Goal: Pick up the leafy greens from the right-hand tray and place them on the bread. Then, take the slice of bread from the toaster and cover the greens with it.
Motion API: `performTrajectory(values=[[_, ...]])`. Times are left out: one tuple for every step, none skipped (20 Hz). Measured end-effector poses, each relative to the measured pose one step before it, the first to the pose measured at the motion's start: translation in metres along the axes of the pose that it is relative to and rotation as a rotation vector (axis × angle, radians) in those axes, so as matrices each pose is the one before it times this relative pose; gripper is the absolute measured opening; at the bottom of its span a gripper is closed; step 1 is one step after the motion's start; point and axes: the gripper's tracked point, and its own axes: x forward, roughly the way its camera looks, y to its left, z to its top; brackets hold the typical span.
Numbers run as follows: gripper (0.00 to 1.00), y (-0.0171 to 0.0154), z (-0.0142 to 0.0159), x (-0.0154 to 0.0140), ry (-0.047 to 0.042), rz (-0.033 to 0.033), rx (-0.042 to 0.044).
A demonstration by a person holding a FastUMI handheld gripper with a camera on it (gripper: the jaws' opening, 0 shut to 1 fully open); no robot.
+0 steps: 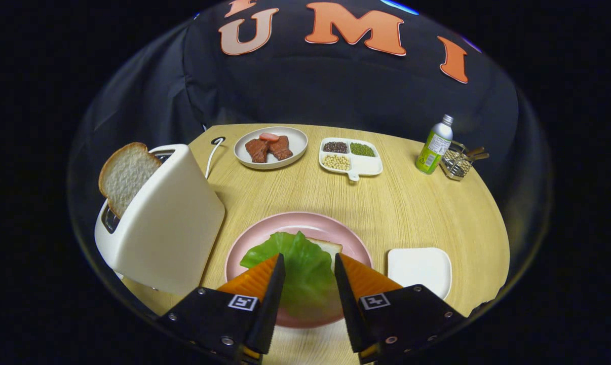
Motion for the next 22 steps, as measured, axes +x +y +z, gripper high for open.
performTrajectory(values=[[0.73, 0.00227, 0.00819, -0.00269, -0.01755, -0.00452, 0.00717], [0.81, 0.0011, 0.00727, -0.00293, -0.01946, -0.01568, 0.0043], [0.91, -0.00074, 0.00908, -0.00344, -0.01852, -0.02703, -0.00301], [0.93, 0.00193, 0.00933, -0.00426, -0.02088, -0.01546, 0.00126], [0.98, 0.00502, 0.01331, 0.00183, -0.0238, -0.00431, 0.00661], [0.98, 0.00584, 0.01052, -0.00978, -0.02412, -0.00255, 0.00847], [0.98, 0.00562, 0.01353, -0.00343, -0.02913, -0.0079, 0.00977], [0.98, 0.00501, 0.00997, -0.00384, -0.02911, -0.00426, 0.00803], [0.98, 0.00543, 0.01194, -0.00188, -0.02538, -0.01635, -0.0005], [0.97, 0.00421, 0.01111, -0.0054, -0.02583, -0.01785, -0.00601], [0.98, 0.00935, 0.01001, -0.00399, -0.02123, -0.00125, -0.00328], [0.98, 0.01234, 0.00785, -0.00377, -0.02038, 0.01099, 0.00158], [0.98, 0.01392, 0.00838, -0.00196, -0.018, 0.01409, 0.00076], [0.98, 0.01141, 0.00439, -0.00073, -0.00726, 0.00574, -0.00485], [0.98, 0.01034, 0.00182, -0.00146, -0.00404, 0.00512, -0.01048], [0.98, 0.0102, 0.00417, -0.0015, -0.0099, 0.00492, -0.0106], [0.98, 0.01191, 0.00542, -0.00116, -0.016, 0.01076, -0.00707], [0.98, 0.01053, 0.00204, -0.00071, -0.00824, 0.01509, -0.01006], [0.98, 0.0107, 0.0007, 0.00045, -0.00155, 0.01583, -0.01072], [0.98, 0.00917, -0.00032, -0.00063, -0.00106, 0.01441, -0.00488], [0.99, 0.00794, -0.00011, 0.0003, -0.00224, 0.0063, -0.00827], [0.99, 0.0066, -0.00096, 0.00106, -0.00065, 0.00486, -0.0122]])
